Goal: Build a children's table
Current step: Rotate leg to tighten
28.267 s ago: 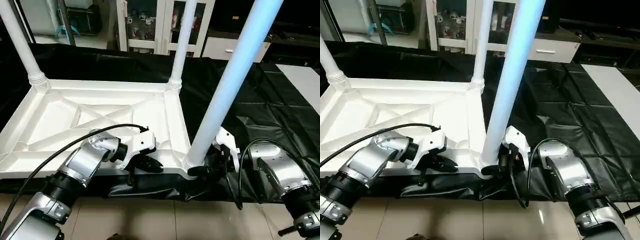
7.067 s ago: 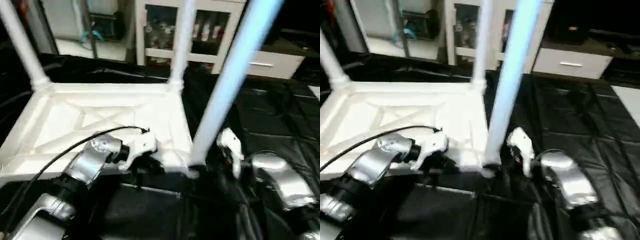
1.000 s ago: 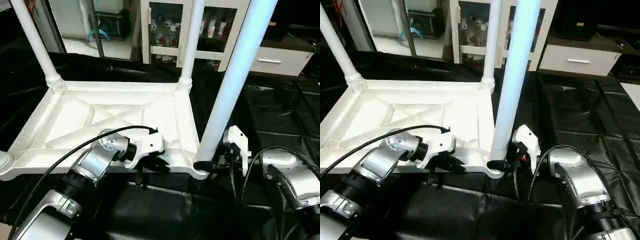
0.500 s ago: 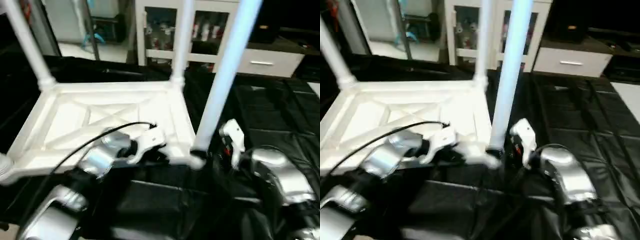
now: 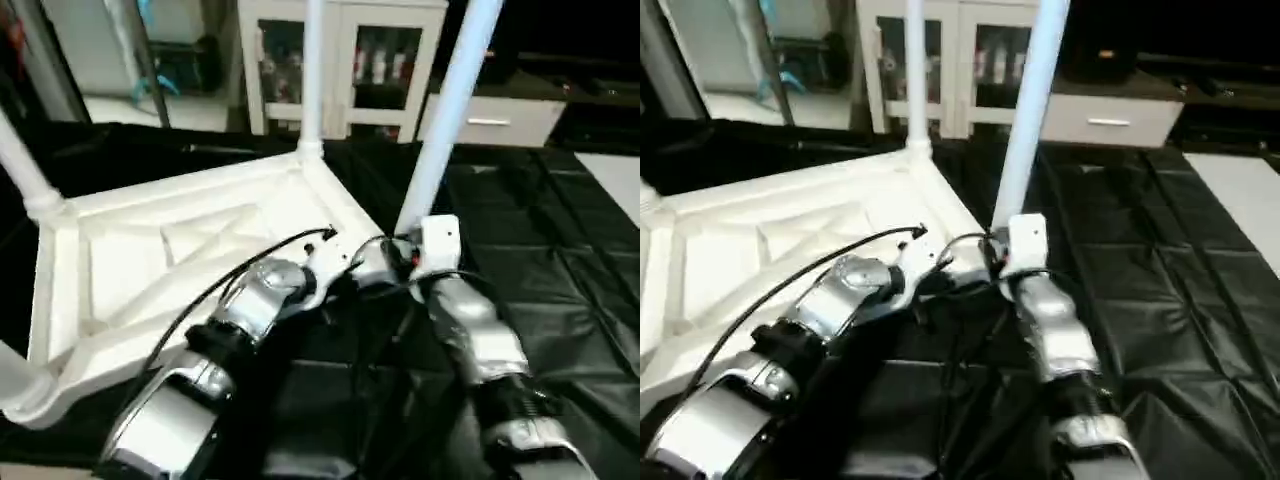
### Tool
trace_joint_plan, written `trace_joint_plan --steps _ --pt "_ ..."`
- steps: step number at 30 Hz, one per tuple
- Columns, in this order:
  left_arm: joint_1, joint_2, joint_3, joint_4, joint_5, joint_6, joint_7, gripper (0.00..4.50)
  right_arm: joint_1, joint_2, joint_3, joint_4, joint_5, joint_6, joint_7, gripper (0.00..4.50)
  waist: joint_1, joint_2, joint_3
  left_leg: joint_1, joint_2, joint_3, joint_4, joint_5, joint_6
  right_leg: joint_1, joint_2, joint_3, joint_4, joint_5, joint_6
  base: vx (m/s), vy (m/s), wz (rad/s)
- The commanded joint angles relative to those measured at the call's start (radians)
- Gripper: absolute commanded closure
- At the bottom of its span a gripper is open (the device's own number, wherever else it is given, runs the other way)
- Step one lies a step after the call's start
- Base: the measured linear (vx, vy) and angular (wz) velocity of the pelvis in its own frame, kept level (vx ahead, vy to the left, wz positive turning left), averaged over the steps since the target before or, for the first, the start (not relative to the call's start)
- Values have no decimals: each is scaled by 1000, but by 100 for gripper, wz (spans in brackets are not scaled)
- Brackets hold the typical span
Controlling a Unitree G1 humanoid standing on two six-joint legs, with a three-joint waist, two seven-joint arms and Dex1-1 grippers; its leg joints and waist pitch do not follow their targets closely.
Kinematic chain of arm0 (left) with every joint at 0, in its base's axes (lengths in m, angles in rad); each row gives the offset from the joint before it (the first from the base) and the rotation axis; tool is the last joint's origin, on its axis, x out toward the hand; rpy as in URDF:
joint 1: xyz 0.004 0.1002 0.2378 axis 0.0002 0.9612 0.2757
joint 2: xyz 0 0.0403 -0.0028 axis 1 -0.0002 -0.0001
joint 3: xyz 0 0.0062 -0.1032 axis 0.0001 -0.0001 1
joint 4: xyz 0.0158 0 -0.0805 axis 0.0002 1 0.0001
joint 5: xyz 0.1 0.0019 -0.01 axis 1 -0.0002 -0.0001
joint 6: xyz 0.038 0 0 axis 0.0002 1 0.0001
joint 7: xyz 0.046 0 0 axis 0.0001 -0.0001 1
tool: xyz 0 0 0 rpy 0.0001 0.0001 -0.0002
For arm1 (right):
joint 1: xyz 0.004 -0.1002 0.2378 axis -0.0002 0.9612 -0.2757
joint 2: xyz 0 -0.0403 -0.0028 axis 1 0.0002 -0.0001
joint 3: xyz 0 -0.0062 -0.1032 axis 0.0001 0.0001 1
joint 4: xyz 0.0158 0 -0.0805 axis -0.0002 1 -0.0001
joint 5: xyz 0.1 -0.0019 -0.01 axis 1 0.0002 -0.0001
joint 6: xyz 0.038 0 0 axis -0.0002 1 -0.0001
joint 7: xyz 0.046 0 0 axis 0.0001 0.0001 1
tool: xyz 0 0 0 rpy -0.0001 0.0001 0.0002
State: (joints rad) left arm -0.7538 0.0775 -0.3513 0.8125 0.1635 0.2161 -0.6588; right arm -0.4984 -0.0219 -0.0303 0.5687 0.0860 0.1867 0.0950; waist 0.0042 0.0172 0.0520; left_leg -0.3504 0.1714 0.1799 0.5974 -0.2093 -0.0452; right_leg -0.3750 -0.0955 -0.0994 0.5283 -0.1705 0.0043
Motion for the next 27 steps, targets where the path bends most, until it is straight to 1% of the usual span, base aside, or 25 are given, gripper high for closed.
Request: trace_joint_plan --steps 1,2,3,5,7,8,9,10,11,12,13,14,15,16,17,18,19,20,21,22,23,24,25,26,27 --pt "-33 -20 34 32 28 -27 157 450 8 75 55 13 23 -20 39 248 -11 1 -44 31 56 -48 -106 -594 -39 10 -68 22 -78 -501 -112 0 0 0" --pt "-35 -20 36 40 26 -30 158 450 10 80 52 7 21 -26 47 249 -11 -1 -44 31 56 -47 -105 -585 -37 9 -69 25 -77 -499 -117 0 0 0" --pt "-36 -21 37 45 24 -31 158 450 12 82 51 5 20 -31 51 249 -8 0 -45 29 55 -45 -105 -567 -33 8 -72 30 -76 -494 -125 0 0 0" --pt "-37 -17 36 55 21 -46 150 450 18 79 58 -1 4 -60 45 250 -4 0 -47 23 56 -42 -107 -530 -28 9 -74 38 -70 -461 -143 0 0 0" --pt "-36 -15 34 56 20 -52 143 450 20 74 64 -6 -4 -72 46 251 -2 -2 -48 21 56 -39 -106 -499 -24 10 -74 44 -64 -430 -158 0 0 0" --pt "-37 -13 33 64 18 -69 131 450 23 69 60 -14 4 -82 62 251 0 -1 -49 20 56 -37 -106 -489 -21 9 -75 45 -63 -424 -162 0 0 0" --pt "-38 -12 32 70 16 -80 123 450 24 67 56 -19 11 -87 75 251 2 -4 -49 20 55 -34 -104 -473 -14 8 -75 49 -63 -416 -169 0 0 0" --pt "-44 -12 31 91 16 -117 106 450 24 50 44 -25 -1 -116 57 195 4 -3 -49 21 53 -31 -103 -464 -9 5 -74 51 -63 -419 -172 0 0 0" --pt "-44 -12 31 92 16 -120 104 450 26 46 43 -29 -2 -117 56 181 9 -6 -51 18 52 -29 -101 -440 -3 8 -74 53 -60 -416 -174 0 0 0" --pt "-44 -11 30 96 15 -135 93 450 36 33 34 -54 -4 -122 53 173 11 -8 -50 16 52 -27 -101 -431 3 8 -75 54 -59 -415 -173 0 0 0" --pt "-43 -9 26 97 15 -152 76 450 54 16 24 -97 -5 -111 45 173 12 -9 -51 7 52 -30 -102 -402 13 16 -76 54 -56 -420 -164 0 0 0" --pt "-43 -8 25 97 14 -155 70 450 72 3 16 -133 -5 -95 39 161 14 -8 -53 3 54 -31 -103 -380 16 21 -77 55 -53 -410 -161 0 0 0" --pt "-42 -8 26 97 12 -156 66 450 94 -10 9 -171 -5 -79 35 147 16 -7 -54 1 56 -32 -104 -359 18 22 -78 55 -50 -392 -163 0 0 0" --pt "-41 -7 24 97 11 -164 55 450 125 -25 4 -219 -5 -60 39 139 24 -10 -56 6 58 -25 -102 -309 30 19 -74 59 -46 -329 -176 0 0 0" --pt "-41 -7 24 98 10 -169 51 450 140 -32 2 -240 -5 -53 41 139 28 -9 -57 8 59 -22 -101 -294 35 17 -73 60 -43 -312 -191 0 0 0" --pt "-40 -6 24 98 10 -172 51 450 184 -47 4 -296 4 -29 64 139 31 -6 -58 8 59 -22 -100 -289 36 18 -73 60 -42 -311 -196 0 0 0" --pt "-40 -6 24 101 10 -179 50 450 220 -57 7 -341 17 -6 88 139 36 -6 -58 7 59 -20 -98 -272 42 19 -73 62 -40 -289 -199 53 -24 5" --pt "-40 -6 24 101 10 -179 50 450 220 -57 7 -341 17 -6 88 139 39 -8 -58 10 58 -17 -97 -268 47 17 -71 62 -42 -281 -200 60 -29 7" --pt "-44 -5 24 115 11 -200 48 450 300 -95 43 -435 44 50 170 139 45 -4 -63 6 58 -17 -93 -226 63 22 -72 64 -31 -229 -215 60 -29 7" --pt "-45 -5 24 119 12 -205 47 450 317 -106 55 -454 47 60 190 139 45 -8 -63 3 54 -14 -90 -210 76 24 -69 64 -32 -209 -214 61 -31 7" --pt "-47 -6 24 129 12 -221 42 450 361 -138 91 -504 54 90 243 139 49 -4 -63 1 57 -16 -89 -201 80 24 -71 65 -28 -194 -219 61 -26 4" --pt "-50 -6 24 140 14 -238 36 450 426 -197 152 -582 64 151 323 139 53 -3 -63 -3 58 -17 -87 -189 95 31 -71 64 -25 -179 -218 61 -26 4" --pt "-50 -6 23 141 14 -239 35 450 434 -205 159 -592 67 163 332 139 56 -5 -65 -8 60 -19 -85 -163 111 34 -71 65 -20 -151 -222 52 -20 -1" --pt "-51 -5 21 145 16 -247 31 450 462 -230 179 -632 75 209 354 139 57 0 -64 -10 59 -17 -85 -168 112 34 -72 63 -22 -174 -226 0 0 0" --pt "-52 -5 21 145 17 -248 31 450 465 -232 180 -635 75 213 356 139 57 -2 -64 -11 58 -18 -85 -172 108 36 -72 63 -24 -195 -221 0 0 0"
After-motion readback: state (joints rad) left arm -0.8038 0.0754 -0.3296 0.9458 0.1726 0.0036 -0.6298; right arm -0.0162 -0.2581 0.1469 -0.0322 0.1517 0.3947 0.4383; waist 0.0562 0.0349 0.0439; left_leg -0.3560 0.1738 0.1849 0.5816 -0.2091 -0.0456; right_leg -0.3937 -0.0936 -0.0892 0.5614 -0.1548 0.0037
